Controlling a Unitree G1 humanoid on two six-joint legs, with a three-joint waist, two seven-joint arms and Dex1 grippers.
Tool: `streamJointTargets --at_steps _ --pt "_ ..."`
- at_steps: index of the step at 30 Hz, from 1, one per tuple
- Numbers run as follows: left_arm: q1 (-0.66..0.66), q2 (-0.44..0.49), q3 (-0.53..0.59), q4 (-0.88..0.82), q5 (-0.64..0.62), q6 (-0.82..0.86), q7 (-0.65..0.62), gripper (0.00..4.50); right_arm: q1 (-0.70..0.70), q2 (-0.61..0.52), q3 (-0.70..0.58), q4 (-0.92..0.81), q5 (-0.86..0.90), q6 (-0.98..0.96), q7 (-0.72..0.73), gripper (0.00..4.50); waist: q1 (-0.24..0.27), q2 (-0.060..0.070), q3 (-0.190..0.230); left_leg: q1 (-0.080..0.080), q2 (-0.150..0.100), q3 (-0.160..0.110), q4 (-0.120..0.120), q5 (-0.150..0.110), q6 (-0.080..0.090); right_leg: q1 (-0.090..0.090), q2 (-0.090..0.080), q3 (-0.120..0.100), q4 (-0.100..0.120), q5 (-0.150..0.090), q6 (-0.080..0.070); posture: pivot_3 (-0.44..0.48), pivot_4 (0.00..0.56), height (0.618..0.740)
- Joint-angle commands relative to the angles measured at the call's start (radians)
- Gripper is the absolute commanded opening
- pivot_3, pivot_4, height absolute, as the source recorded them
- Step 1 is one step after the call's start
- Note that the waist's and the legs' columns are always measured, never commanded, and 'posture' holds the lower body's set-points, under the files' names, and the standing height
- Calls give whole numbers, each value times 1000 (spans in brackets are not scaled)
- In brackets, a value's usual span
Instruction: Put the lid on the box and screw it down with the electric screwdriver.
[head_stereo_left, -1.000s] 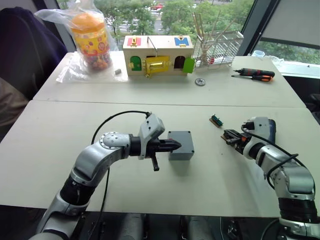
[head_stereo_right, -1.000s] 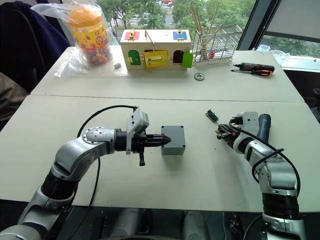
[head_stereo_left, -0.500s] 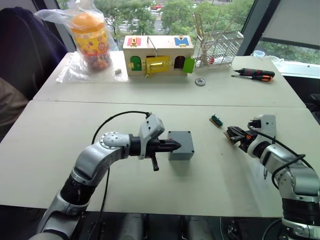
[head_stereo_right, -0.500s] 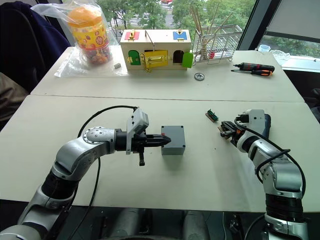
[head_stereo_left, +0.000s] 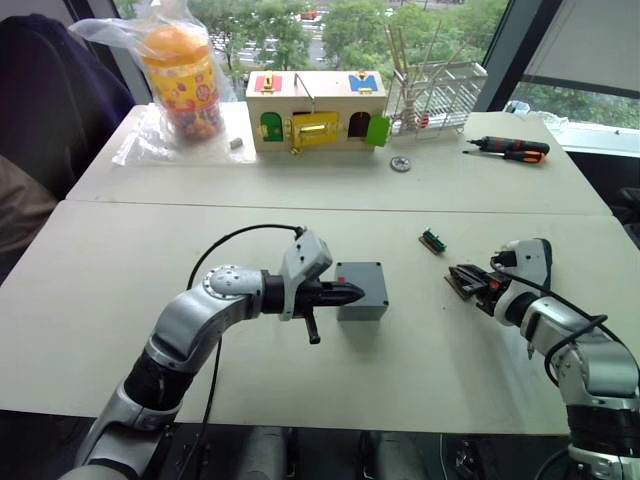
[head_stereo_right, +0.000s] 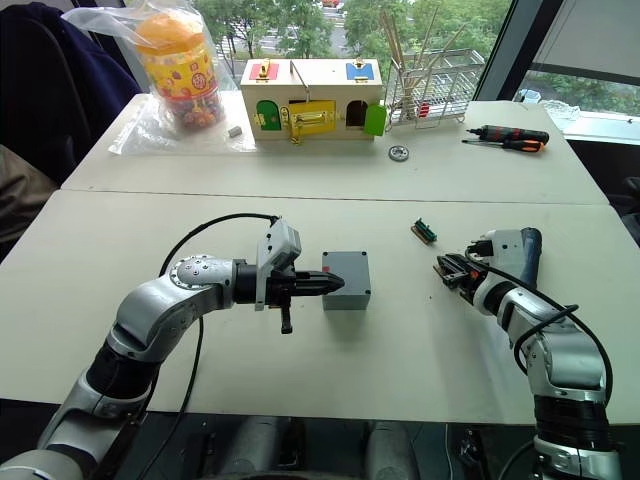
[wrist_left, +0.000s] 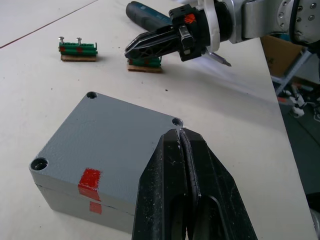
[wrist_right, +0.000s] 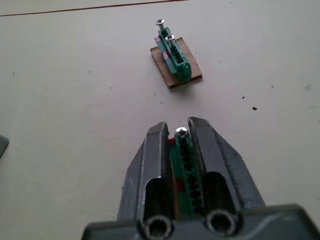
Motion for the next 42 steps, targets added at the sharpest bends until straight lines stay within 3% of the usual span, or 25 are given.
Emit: streamJointTargets --at_steps 1,17,20,22,42 --pt "-5 -4 5 -19 -3 -22 0 0 2 -21 -18 -30 4 -3 4 1812 0 0 0 0 0 0 0 0 0 0 0 0 0 0 0 0 150 706" --pt "-4 -15 -12 -5 9 -42 -8 0 10 -23 -35 -88 26 31 -2 1812 1 0 0 0 0 0 0 0 0 0 0 0 0 0 0 0 150 706" --pt "-3 -15 -12 -2 11 -44 -7 0 7 -19 -29 -79 23 28 -3 949 1 0 0 0 0 0 0 0 0 0 0 0 0 0 0 0 150 706" --pt "-2 -15 -13 -3 12 -45 -6 0 2 -15 -29 -76 23 25 -6 23 0 0 0 0 0 0 0 0 0 0 0 0 0 0 0 0 150 706" --pt "-9 -14 13 15 5 -58 -8 0 -1 -46 -98 -126 65 -13 29 23 0 0 0 0 0 0 0 0 0 0 0 0 0 0 0 0 150 706"
